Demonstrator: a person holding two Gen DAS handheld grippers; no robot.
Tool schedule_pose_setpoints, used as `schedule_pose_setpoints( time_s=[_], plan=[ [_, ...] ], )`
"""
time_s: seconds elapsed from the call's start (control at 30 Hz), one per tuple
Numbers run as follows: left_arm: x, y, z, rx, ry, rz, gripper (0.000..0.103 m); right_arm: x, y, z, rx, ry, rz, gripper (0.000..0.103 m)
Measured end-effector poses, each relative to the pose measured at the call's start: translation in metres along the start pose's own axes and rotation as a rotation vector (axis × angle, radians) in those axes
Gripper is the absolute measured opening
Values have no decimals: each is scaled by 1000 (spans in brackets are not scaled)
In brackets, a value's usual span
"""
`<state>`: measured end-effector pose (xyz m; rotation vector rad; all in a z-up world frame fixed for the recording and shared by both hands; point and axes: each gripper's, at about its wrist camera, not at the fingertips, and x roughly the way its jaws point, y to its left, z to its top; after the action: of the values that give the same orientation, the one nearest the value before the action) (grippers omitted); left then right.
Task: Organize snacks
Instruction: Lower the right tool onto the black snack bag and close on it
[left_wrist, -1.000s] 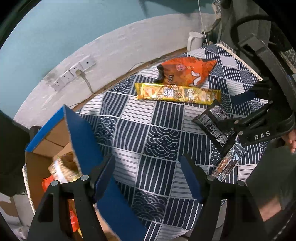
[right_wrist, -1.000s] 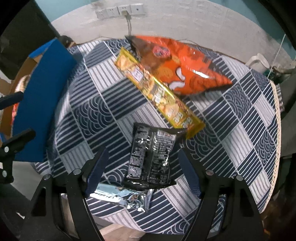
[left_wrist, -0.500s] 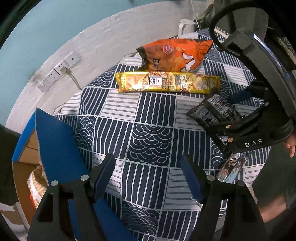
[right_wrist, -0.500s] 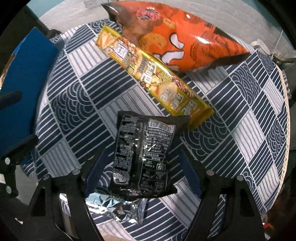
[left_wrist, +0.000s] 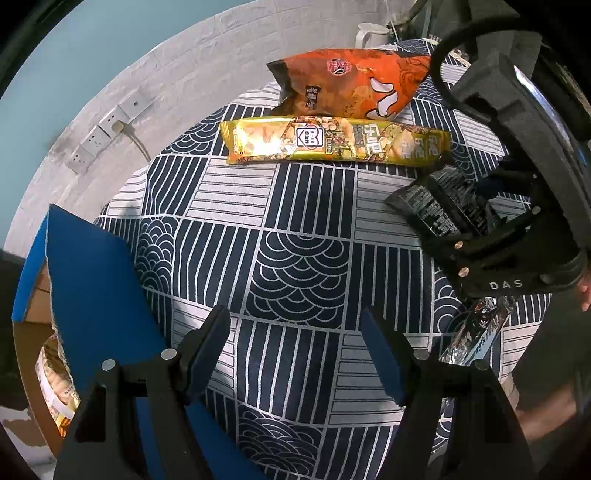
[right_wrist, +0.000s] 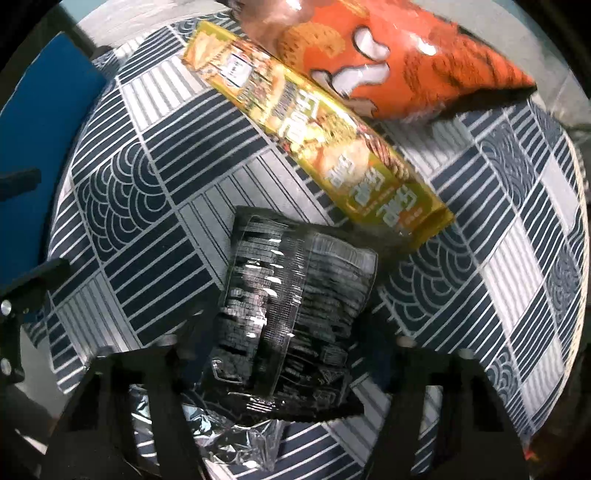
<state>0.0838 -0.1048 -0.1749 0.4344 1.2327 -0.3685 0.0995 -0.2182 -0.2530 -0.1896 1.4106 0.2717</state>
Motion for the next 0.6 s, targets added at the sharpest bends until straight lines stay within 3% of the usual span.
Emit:
schedule_pose_setpoints(
  time_s=[0.4,0.6],
  plan=[
    [-14,-8,1,22,-33,-37,75,-38,-4,0,-56,-92,-4,61],
    [-27,-24,-1,66,-68,-99,80,-68,-14,-24,-43,-124,1,61]
  ],
)
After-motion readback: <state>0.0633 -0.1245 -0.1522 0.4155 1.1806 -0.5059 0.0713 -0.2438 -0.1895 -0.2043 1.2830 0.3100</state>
